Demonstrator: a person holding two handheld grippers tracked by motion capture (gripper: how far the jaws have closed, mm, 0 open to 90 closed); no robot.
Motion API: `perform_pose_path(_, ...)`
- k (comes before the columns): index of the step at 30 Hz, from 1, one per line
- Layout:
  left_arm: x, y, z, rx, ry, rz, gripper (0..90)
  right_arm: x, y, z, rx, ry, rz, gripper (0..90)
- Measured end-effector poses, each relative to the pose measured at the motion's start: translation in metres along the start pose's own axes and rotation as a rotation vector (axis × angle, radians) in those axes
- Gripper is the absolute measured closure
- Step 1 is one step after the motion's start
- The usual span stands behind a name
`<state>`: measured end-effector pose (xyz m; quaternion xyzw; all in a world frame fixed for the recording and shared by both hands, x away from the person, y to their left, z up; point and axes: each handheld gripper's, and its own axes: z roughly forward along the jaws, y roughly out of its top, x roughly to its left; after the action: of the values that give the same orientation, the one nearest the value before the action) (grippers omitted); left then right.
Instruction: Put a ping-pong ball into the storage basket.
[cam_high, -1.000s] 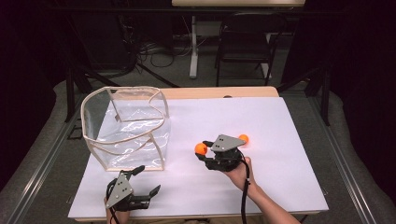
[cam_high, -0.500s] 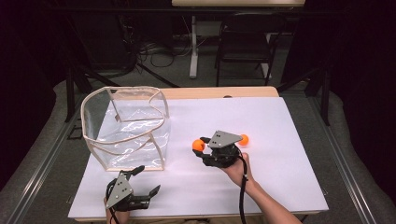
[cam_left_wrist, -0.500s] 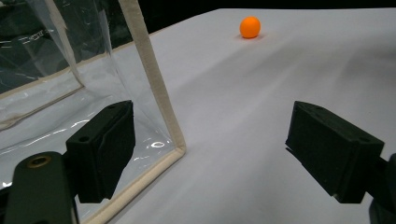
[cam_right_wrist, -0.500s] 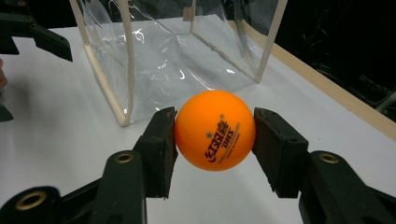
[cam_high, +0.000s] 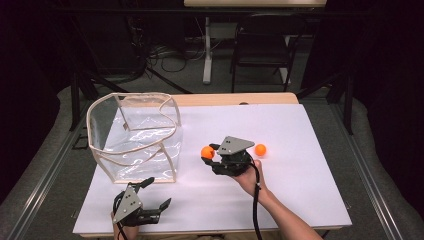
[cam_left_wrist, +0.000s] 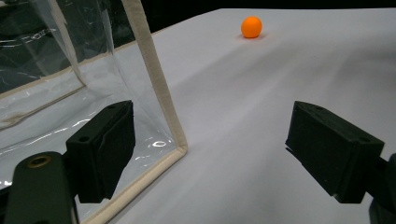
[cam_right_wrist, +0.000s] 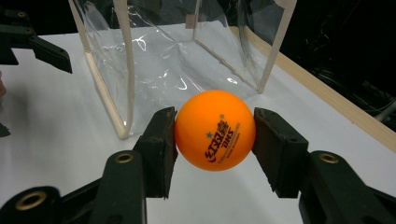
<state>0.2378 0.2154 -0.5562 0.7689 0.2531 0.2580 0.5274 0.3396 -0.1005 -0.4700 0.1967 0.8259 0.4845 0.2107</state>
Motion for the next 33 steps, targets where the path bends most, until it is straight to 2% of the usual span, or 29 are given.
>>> perform_pose_path(33,0.000,0.000,-0.001,-0.010,0.000,-0.006,15.7,-0.005,0.027,0.000,-0.011,-0.015,-0.046,50.8)
